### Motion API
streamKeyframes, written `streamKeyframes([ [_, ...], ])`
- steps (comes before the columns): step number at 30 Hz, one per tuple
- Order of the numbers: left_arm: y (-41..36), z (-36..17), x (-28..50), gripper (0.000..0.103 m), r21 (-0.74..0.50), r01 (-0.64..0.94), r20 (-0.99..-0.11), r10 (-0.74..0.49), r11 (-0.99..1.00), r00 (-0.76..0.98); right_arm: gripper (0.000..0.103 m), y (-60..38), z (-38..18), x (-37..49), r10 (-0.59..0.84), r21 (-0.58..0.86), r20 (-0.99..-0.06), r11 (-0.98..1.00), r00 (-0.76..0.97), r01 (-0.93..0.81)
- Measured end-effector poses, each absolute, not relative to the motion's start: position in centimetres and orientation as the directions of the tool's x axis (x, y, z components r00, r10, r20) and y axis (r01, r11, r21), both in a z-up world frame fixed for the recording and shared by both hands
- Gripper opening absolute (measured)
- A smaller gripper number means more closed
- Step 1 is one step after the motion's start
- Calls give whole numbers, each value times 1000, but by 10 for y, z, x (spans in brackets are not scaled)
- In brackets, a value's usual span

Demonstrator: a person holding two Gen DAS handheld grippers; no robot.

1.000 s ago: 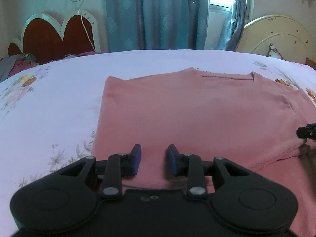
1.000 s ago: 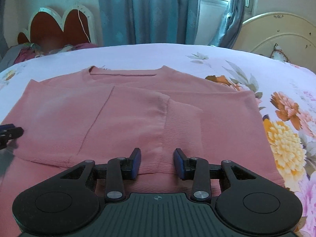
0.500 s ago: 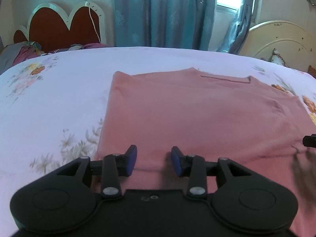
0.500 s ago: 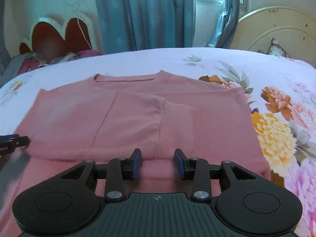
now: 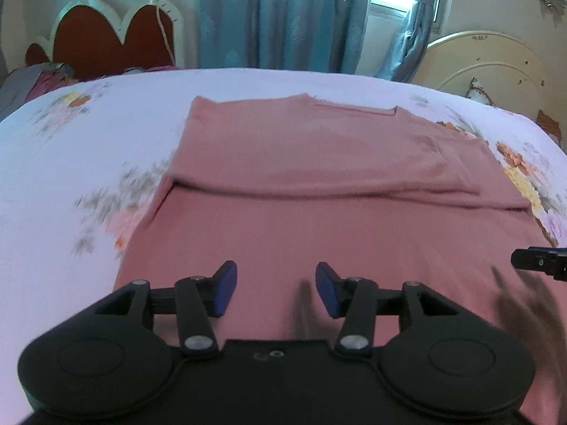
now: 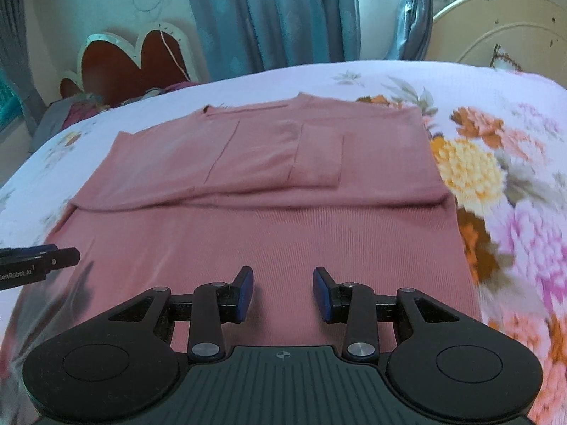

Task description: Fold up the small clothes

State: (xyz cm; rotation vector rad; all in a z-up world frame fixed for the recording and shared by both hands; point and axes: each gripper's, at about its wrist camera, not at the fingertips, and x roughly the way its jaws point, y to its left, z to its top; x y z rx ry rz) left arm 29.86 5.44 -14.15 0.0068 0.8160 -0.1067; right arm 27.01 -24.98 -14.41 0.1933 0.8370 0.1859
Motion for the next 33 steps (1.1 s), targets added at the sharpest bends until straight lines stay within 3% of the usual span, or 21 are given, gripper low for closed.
streamKeyframes([
  [12, 67, -138, 247, 51, -26, 92, -749, -80, 995, 658, 37, -242, -136, 215, 228, 197, -717, 973, 659, -121],
  [19, 89, -137, 226, 53, -39, 122, -747, -110, 992, 656, 37, -238, -133, 181, 143, 160, -736, 986, 662, -34],
  [21, 100, -136, 218, 62, -43, 110, -742, -105, 993, 663, 37, -238, -133, 173, 115, 146, -743, 989, 660, -8],
  [33, 159, -145, 180, 63, -72, 74, -767, -103, 995, 634, 37, -245, -138, 130, -13, 103, -767, 984, 642, 143],
])
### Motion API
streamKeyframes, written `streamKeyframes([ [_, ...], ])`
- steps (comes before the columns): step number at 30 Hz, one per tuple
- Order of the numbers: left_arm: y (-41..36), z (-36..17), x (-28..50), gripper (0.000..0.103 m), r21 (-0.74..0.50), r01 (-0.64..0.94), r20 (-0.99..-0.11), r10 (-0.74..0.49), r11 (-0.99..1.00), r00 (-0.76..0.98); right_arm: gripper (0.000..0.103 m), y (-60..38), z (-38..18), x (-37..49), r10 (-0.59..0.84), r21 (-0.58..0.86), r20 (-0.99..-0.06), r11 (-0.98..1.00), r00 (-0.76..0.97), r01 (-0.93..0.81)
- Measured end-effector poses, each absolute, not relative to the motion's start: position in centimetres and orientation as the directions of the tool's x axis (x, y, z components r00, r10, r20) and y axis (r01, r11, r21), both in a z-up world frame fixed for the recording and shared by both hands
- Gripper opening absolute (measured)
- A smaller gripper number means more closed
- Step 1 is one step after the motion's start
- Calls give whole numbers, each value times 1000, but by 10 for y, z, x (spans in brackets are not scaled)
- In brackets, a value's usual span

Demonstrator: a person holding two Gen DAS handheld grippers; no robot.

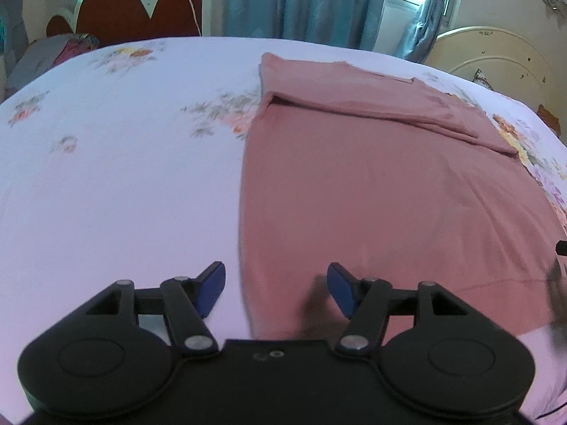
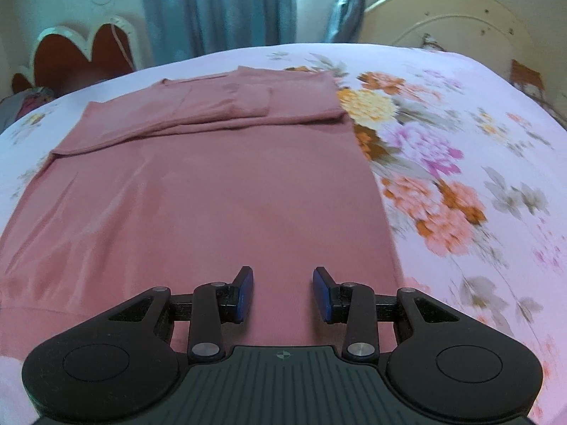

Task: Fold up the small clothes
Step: 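Grasp the sweater side edge with both grippers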

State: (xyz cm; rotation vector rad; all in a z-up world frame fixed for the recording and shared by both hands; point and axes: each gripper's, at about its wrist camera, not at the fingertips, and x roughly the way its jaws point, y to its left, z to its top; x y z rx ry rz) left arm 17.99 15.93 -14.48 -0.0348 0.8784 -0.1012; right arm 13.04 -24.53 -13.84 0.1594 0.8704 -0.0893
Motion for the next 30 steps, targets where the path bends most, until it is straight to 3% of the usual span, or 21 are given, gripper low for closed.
streamKeyframes([
  [17, 167, -163, 150, 56, -196, 121, -787, -230, 973, 573, 37, -274, -146, 82, -134, 63, -784, 954, 606, 292],
  [22, 164, -164, 151, 37, -252, 135, -778, -283, 958, 560, 37, -287, -156, 75, -81, 144, -801, 936, 593, 322],
  [24, 165, -165, 154, 20, -288, 141, -775, -317, 947, 546, 37, -289, -157, 74, -64, 169, -801, 930, 596, 327],
  [25, 164, -166, 155, 17, -297, 144, -774, -326, 944, 542, 37, -290, -156, 74, -59, 174, -799, 930, 599, 324],
  [26, 162, -167, 156, 12, -303, 152, -773, -336, 941, 538, 33, -290, -156, 74, -49, 183, -799, 929, 599, 320],
  [27, 160, -167, 157, 8, -307, 158, -771, -342, 939, 537, 18, -291, -156, 74, -24, 209, -800, 926, 600, 315],
  [30, 159, -164, 160, 5, -322, 164, -758, -357, 933, 546, 11, -292, -153, 75, -9, 218, -803, 926, 596, 307],
])
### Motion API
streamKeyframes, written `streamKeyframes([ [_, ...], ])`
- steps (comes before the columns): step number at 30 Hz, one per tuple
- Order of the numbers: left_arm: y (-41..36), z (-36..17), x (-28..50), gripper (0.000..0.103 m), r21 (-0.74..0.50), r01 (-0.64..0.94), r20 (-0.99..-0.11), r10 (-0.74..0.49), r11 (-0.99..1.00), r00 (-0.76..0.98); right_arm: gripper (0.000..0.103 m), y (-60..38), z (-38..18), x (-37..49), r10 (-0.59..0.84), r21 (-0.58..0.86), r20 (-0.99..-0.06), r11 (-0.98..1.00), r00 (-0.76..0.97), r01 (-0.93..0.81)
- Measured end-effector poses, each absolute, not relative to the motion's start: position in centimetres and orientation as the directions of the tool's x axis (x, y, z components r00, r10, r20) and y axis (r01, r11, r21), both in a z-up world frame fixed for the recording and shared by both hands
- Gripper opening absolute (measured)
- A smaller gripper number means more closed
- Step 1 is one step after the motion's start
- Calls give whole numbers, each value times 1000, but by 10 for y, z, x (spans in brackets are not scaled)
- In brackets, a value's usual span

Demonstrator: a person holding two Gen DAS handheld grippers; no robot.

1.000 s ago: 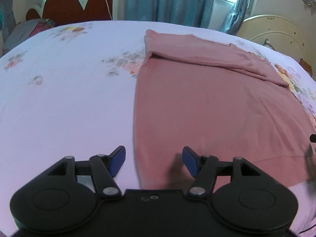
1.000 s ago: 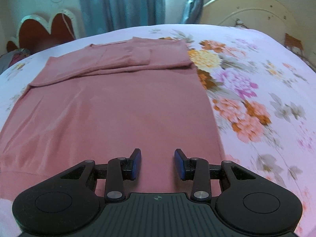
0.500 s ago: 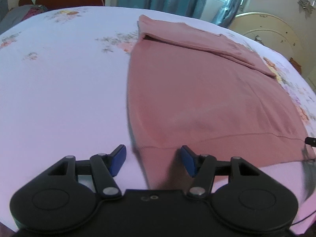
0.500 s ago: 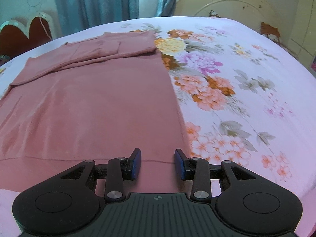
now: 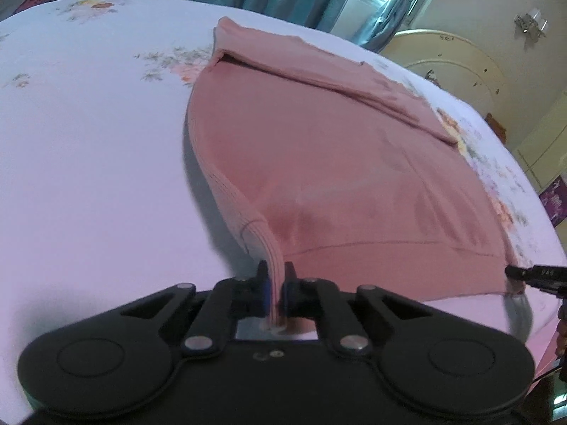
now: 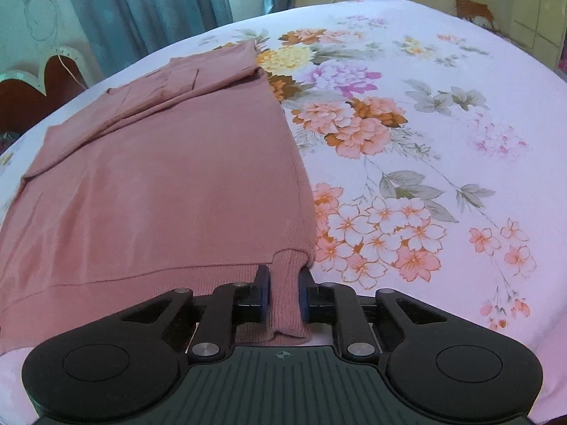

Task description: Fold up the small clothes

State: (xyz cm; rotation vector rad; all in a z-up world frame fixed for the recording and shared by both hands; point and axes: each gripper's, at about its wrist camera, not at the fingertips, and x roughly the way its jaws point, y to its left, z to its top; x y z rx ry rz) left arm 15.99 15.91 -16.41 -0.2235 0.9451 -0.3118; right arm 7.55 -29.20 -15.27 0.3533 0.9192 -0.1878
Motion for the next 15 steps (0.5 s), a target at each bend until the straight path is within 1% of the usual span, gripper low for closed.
streamKeyframes([
  [3, 159, -155, 164, 5, -341, 166, -735, -373, 925, 567, 10, -294, -148, 77, 11, 234, -800, 926, 599, 296],
  [6, 159, -139, 172, 5, -357, 163, -698, -379, 920, 607, 9, -297, -136, 81, 55, 281, -775, 922, 629, 266],
  [12, 153, -105, 215, 5, -389, 158, -616, -384, 908, 688, 9, -308, -102, 116, 99, 333, -695, 922, 712, 196],
  [15, 144, -89, 244, 5, -373, 172, -576, -373, 912, 727, 9, -318, -85, 147, 106, 343, -648, 925, 755, 165],
])
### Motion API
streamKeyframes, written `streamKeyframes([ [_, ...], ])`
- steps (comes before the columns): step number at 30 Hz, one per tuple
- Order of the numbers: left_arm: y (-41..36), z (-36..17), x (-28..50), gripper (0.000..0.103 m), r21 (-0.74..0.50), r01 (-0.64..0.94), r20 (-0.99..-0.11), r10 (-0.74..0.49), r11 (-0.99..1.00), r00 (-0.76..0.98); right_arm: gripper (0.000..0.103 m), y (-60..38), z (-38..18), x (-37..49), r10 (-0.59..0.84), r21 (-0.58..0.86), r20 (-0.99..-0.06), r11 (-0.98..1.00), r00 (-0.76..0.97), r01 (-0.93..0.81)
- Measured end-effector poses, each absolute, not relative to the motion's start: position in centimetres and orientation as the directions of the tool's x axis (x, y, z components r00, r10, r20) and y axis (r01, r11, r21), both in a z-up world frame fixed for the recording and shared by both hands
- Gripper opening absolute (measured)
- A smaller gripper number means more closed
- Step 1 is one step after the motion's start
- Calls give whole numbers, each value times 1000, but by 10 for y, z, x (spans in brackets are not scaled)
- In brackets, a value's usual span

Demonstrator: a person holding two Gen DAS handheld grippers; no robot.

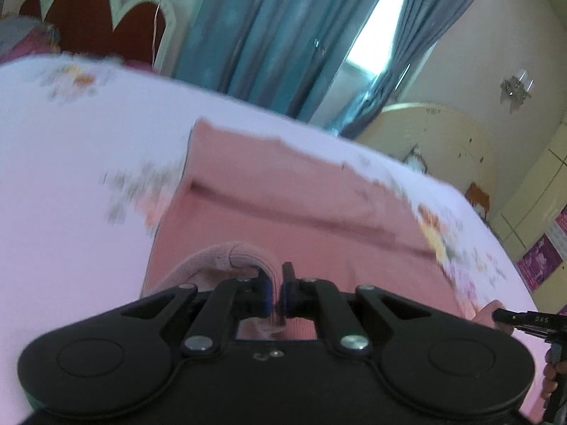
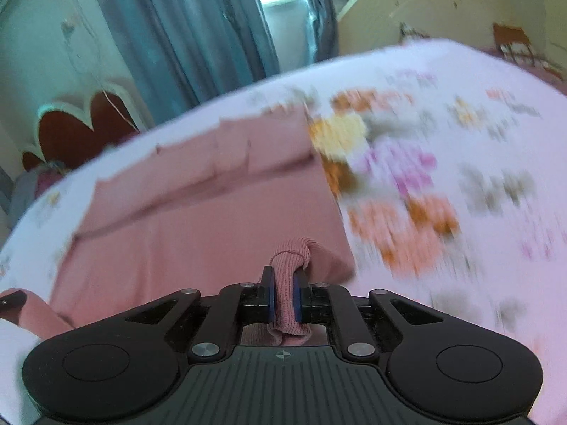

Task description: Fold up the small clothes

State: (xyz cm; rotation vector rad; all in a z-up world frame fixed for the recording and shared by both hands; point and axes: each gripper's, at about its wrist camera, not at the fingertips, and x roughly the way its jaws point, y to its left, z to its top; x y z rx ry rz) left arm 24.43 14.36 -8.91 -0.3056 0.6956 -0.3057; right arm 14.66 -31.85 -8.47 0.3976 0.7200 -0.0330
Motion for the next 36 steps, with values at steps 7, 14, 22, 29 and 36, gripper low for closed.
streamKeyframes([
  [7, 128, -72, 317, 5, -393, 163, -509, -361, 905, 781, 9, -346, -65, 236, 104, 379, -580, 912, 808, 155],
  [14, 116, -71, 400, 5, -384, 116, -482, -306, 916, 821, 9, -372, -66, 338, 121, 439, -556, 883, 822, 167],
  [22, 108, -101, 481, 5, -330, 24, -555, -214, 944, 804, 9, -385, -109, 440, 128, 466, -632, 851, 764, 244],
  [29, 105, -133, 519, 16, -241, -22, -646, -144, 970, 749, 10, -388, -139, 479, 115, 442, -678, 853, 726, 277],
  [36, 126, -118, 514, 74, -199, 18, -597, -136, 980, 791, 72, -392, -133, 486, 77, 373, -632, 903, 771, 216],
])
